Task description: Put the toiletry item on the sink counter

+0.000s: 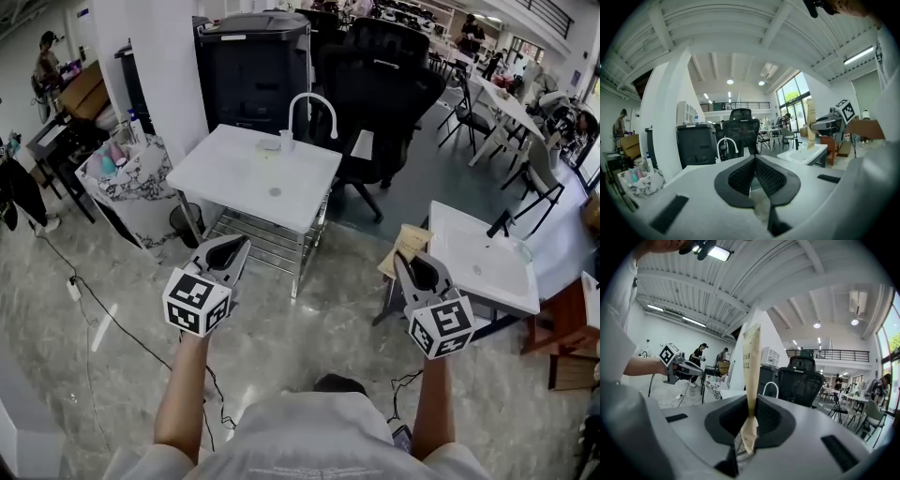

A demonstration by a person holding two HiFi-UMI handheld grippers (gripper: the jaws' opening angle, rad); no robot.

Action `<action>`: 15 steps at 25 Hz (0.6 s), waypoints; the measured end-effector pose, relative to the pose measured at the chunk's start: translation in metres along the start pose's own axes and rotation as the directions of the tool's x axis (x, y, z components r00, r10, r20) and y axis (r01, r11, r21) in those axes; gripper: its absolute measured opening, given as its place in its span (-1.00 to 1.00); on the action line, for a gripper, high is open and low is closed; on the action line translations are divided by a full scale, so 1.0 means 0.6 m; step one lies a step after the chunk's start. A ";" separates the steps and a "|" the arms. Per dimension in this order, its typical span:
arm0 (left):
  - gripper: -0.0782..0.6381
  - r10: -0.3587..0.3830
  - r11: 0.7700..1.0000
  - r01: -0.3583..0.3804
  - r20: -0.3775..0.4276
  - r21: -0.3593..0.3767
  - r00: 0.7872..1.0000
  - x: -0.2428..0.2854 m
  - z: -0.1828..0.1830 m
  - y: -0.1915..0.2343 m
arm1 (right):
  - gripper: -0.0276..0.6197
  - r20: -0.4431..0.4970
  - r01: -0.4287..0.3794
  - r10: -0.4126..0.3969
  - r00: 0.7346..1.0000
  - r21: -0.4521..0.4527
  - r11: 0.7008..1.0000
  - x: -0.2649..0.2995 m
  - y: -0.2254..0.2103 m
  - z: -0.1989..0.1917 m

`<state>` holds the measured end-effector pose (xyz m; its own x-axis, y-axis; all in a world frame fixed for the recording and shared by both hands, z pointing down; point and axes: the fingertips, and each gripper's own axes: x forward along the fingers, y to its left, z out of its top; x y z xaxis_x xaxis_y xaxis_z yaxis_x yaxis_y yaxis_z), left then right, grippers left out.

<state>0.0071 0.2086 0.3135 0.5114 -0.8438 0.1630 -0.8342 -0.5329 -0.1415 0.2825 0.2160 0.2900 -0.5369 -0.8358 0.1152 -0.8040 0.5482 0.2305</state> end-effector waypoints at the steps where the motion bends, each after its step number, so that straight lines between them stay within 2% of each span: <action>1: -0.75 -0.006 1.000 0.006 0.002 -0.006 1.000 0.003 -0.003 0.002 | -0.81 -0.003 0.004 -0.004 1.000 -0.001 1.000 0.002 0.000 0.001; 8: -0.75 -0.025 1.000 0.024 -0.014 -0.014 1.000 0.025 -0.031 0.027 | -0.81 -0.004 0.000 0.000 1.000 0.006 1.000 0.050 0.008 -0.005; 15: -0.75 0.003 1.000 -0.003 -0.051 -0.011 0.999 0.078 -0.048 0.105 | -0.81 0.001 -0.030 0.030 1.000 0.029 0.999 0.163 -0.018 -0.022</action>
<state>-0.0274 0.1375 0.3404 0.4979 -0.8409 0.2120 -0.8382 -0.5294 -0.1313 0.2420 0.1276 0.3115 -0.5607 -0.8191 0.1210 -0.7947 0.5734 0.1988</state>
